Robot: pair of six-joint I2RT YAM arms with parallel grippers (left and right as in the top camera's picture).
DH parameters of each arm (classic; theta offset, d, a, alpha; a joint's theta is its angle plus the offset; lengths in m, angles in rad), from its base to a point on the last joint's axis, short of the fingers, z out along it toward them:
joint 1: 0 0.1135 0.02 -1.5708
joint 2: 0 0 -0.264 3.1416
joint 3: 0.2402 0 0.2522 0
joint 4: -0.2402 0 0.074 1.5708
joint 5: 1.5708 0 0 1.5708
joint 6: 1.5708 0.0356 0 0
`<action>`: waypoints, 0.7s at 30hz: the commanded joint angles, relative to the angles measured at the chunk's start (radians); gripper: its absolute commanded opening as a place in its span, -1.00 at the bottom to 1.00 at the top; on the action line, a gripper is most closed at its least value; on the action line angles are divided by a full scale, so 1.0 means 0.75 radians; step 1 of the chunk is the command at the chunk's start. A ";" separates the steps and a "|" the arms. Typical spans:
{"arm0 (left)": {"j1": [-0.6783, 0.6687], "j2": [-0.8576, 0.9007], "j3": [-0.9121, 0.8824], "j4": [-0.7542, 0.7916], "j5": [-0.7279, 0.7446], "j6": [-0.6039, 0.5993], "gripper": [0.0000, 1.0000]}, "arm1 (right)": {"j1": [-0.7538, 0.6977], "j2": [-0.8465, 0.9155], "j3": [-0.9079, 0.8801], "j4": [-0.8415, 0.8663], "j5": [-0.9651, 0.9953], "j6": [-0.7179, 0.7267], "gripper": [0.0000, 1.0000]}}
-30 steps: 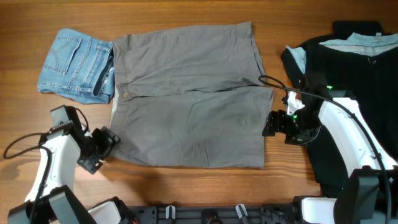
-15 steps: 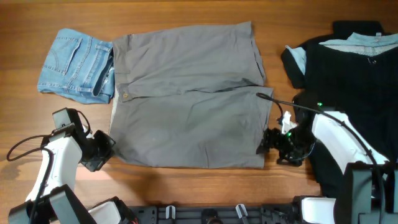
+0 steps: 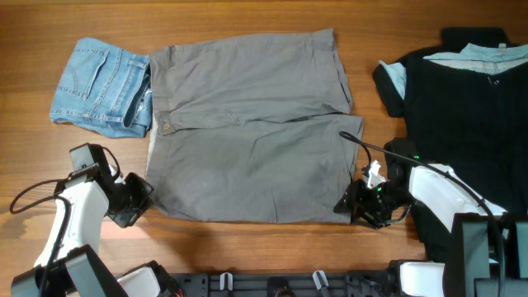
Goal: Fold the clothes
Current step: 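Grasp the bottom edge with both grippers and fold it up over the top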
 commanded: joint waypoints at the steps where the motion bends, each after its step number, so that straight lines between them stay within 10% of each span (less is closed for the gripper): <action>1: 0.006 -0.002 -0.011 -0.005 0.038 0.002 -0.92 | 0.009 0.040 -0.036 0.029 0.021 0.011 -0.67; 3: 0.006 -0.003 -0.011 -0.006 0.043 0.003 -0.92 | 0.008 0.037 -0.018 -0.003 0.026 0.006 -0.91; 21: 0.007 -0.237 0.562 -0.698 0.031 0.107 -0.92 | -0.022 -0.280 1.056 -0.796 0.558 -0.064 -0.91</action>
